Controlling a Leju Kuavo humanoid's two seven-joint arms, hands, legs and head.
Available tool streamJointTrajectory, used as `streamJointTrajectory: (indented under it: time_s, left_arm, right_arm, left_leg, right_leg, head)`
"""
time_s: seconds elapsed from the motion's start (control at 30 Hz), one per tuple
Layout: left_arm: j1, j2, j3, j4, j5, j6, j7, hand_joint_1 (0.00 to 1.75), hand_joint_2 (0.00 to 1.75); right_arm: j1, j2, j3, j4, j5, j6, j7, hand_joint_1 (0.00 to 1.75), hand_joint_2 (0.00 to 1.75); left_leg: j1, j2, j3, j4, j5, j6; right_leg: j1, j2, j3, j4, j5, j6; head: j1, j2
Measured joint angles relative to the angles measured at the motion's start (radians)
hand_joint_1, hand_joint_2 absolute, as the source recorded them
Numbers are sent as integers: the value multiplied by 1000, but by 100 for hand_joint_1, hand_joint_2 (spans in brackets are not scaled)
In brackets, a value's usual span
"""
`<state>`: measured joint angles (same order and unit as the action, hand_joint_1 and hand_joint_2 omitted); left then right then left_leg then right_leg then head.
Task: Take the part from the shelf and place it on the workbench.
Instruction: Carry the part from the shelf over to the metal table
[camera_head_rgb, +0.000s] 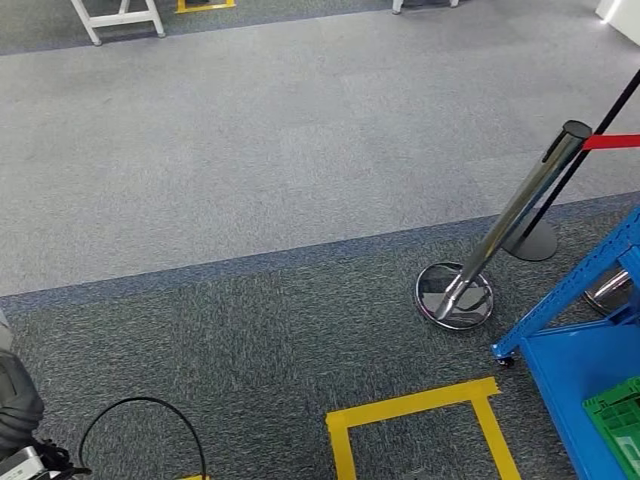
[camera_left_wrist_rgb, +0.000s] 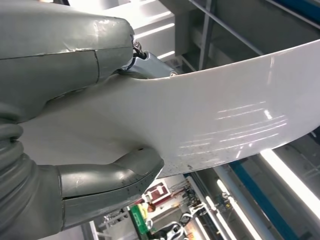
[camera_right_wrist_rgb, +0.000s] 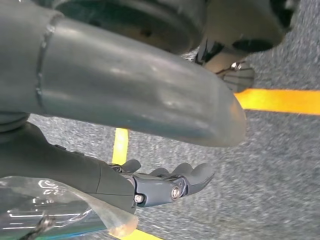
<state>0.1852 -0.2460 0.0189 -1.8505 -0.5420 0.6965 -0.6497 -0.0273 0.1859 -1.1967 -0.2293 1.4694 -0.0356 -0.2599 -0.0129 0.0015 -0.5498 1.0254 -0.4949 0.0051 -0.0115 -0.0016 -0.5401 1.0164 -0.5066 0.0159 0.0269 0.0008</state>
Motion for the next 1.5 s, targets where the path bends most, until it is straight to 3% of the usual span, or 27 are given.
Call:
streamJointTrajectory:
  time_s: [0.07, 0.13, 0.2, 0.23, 0.27, 0.33, 0.4, 0.47, 0.5, 0.57, 0.63, 0.7, 0.73, 0.77, 0.83, 0.9, 0.93, 0.97, 1.03, 1.07, 1.13, 1.2, 1.23, 1.3, 1.37, 1.43, 1.5]
  left_arm:
    - [0, 1, 0, 0, -1, 0, 0, 175, 175]
    - [-1, 1, 0, 2, -1, 0, 0, 175, 175]
    - [0, 2, 0, 4, -1, 0, 0, 175, 175]
    - [0, 2, 0, 6, -1, 0, 0, 175, 175]
    - [0, 2, 0, 6, -1, 0, 0, 175, 175]
    - [-2, 3, 0, 7, -1, 0, 0, 175, 175]
    - [-4, 3, -1, 7, -2, 0, 0, 175, 175]
    - [-4, 3, -2, 8, -3, 0, 0, 175, 175]
    - [-3, 3, -2, 8, -3, 0, 0, 175, 175]
    - [-5, 2, -2, 8, -3, 0, 0, 175, 175]
    - [-5, 2, -3, 8, -5, 0, 0, 175, 175]
    - [-4, 2, -3, 9, -7, 0, 1, 175, 175]
    - [-4, 2, -2, 10, -8, 0, 1, 175, 175]
    - [-3, 2, -2, 10, -8, 0, 1, 175, 175]
    - [-4, 2, -2, 10, -9, 0, 1, 175, 175]
    - [-4, 2, -3, 11, -9, 0, 1, 175, 175]
    - [-4, 2, -3, 11, -9, 0, 1, 175, 175]
    - [-3, 2, -3, 11, -10, 0, 1, 175, 175]
    - [-2, 2, -2, 11, -10, 0, 1, 175, 175]
    - [-3, 3, -2, 11, -10, 0, 1, 175, 175]
    - [-4, 3, -2, 11, -10, 0, 1, 175, 175]
    - [-3, 3, -2, 12, -10, 0, 1, 175, 175]
    - [-2, 3, -2, 13, -10, 0, 1, 175, 175]
    - [-2, 4, -1, 13, -10, 0, 1, 175, 175]
    - [-2, 4, -2, 13, -10, 0, 1, 175, 175]
    - [-1, 4, -1, 13, -10, 0, 1, 175, 175]
    - [1, 4, -1, 13, -10, 0, 1, 175, 175]
  right_arm:
    - [-1, 0, 0, 0, 4, 0, 3, 0, 0]
    - [-1, 0, 0, 0, 6, 4, 5, 0, 0]
    - [0, 0, 0, 0, 6, 9, 7, 0, 0]
    - [0, 0, 0, 0, 6, 10, 7, 0, 0]
    - [-1, 0, 0, 0, 6, 11, 8, 0, 0]
    - [-2, 0, 0, 0, 6, 13, 8, 0, 0]
    - [-3, 0, 0, 0, 6, 16, 8, 0, 0]
    - [-4, 0, 0, 0, 6, 19, 8, 0, 0]
    - [-5, 0, 0, 0, 6, 21, 8, 0, 0]
    - [-7, 0, 0, 1, 6, 22, 8, 0, 0]
    - [-5, 0, 0, 1, 6, 24, 8, 0, 0]
    - [-1, 0, 0, 2, 6, 25, 8, 0, 0]
    - [0, 0, 0, 2, 6, 25, 8, 0, 0]
    - [0, 0, 0, 2, 6, 25, 8, 0, 0]
    - [0, 0, 0, 2, 6, 25, 8, 0, 0]
    - [0, 0, 0, 2, 6, 25, 8, 0, 0]
    - [0, -1, 0, 2, 6, 25, 8, 0, 0]
    - [0, 0, 0, 2, 6, 25, 8, 0, 0]
    - [0, 0, 0, 2, 6, 25, 8, 0, 0]
    - [0, 0, 0, 2, 6, 25, 8, 0, 0]
    - [1, 0, 0, 2, 7, 25, 8, 0, 0]
    - [4, 0, 0, 2, 7, 25, 8, 0, 0]
    - [5, 0, 0, 2, 7, 25, 8, 0, 0]
    - [4, 0, 0, 2, 8, 27, 6, 0, 0]
    - [2, 0, 0, 2, 10, 28, 3, 0, 0]
    - [1, 0, 0, 2, 11, 29, 2, 0, 0]
    - [-3, 0, 0, 2, 12, 29, 2, 0, 0]
  left_leg:
    - [4, -1, -32, 77, -49, -11]
    - [8, -1, -91, 210, -110, -20]
    - [11, 0, -120, 274, -119, -21]
    - [11, 1, -110, 251, -97, -20]
    - [11, 5, -84, 195, -61, -18]
    - [6, 37, -22, 58, -5, -11]
    - [-3, 58, 2, -7, 9, -2]
    - [-6, 42, -4, -12, 13, 10]
    - [-5, 33, -5, -16, 16, 16]
    - [0, 16, -5, -23, 25, 30]
    - [0, -2, -10, -23, 30, 37]
    - [-1, -25, -13, -22, 32, 39]
    - [-1, -38, -13, -22, 33, 39]
    - [-1, -51, -13, -20, 34, 38]
    - [-2, -75, -15, -14, 33, 35]
    - [1, -97, -25, -7, 34, 26]
    - [2, -108, -30, -6, 36, 19]
    - [5, -120, -34, -7, 40, 12]
    - [4, -102, -43, 9, 29, 1]
    - [3, -78, -57, 41, 8, -4]
    - [7, -28, -110, 161, -57, -16]
    - [14, -15, -157, 268, -95, -24]
    - [17, -12, -158, 272, -87, -27]
    - [22, 6, -101, 163, -23, -29]
    - [16, 47, -35, 33, 21, -22]
    - [8, 61, -18, -7, 23, -9]
    - [7, 38, -20, -12, 27, 4]
  right_leg:
    - [-2, -6, -1, -2, 3, -8]
    - [-1, -15, -3, -2, 4, -12]
    - [1, -29, -4, -2, 4, -12]
    - [1, -37, -3, -2, 4, -12]
    - [2, -45, -2, -2, 4, -12]
    - [5, -62, -1, -1, 2, -10]
    - [8, -79, -3, 1, 0, -4]
    - [8, -97, -3, 0, -1, 5]
    - [6, -90, -6, 5, -6, 11]
    - [4, -49, -30, 58, -44, 18]
    - [3, -9, -92, 190, -111, 21]
    - [3, 0, -142, 290, -138, 21]
    - [3, 1, -140, 282, -120, 20]
    - [3, 7, -118, 233, -84, 17]
    - [-1, 50, -52, 88, -17, 11]
    - [-3, 88, -11, 10, 2, 9]
    - [-3, 91, -7, 3, -1, 8]
    - [-2, 79, -3, 1, 1, 6]
    - [-4, 52, 1, -8, 7, -3]
    - [-6, 36, 3, -12, 9, -7]
    - [-5, 5, 4, -14, 8, -11]
    - [-4, -28, 3, -13, 7, -11]
    - [-4, -43, 3, -13, 6, -11]
    - [-4, -70, 7, -13, 3, -8]
    - [-1, -90, 12, -12, -2, -1]
    - [3, -107, 15, -12, -6, 9]
    - [-1, -119, 19, -12, -10, 20]
  head:
    - [-3, 0]
    - [-5, 0]
    - [-5, 0]
    - [-5, 0]
    - [-5, 0]
    - [-5, 0]
    - [-5, 0]
    - [-3, 0]
    - [-2, 0]
    - [-1, 0]
    - [1, 0]
    - [2, 0]
    - [2, 0]
    - [2, 0]
    - [2, 0]
    - [2, 0]
    - [2, 0]
    - [3, 0]
    - [1, 0]
    - [-1, 0]
    - [-4, 0]
    - [-4, 0]
    - [-4, 0]
    - [-4, 0]
    - [-4, 0]
    - [-2, 0]
    - [-2, 0]
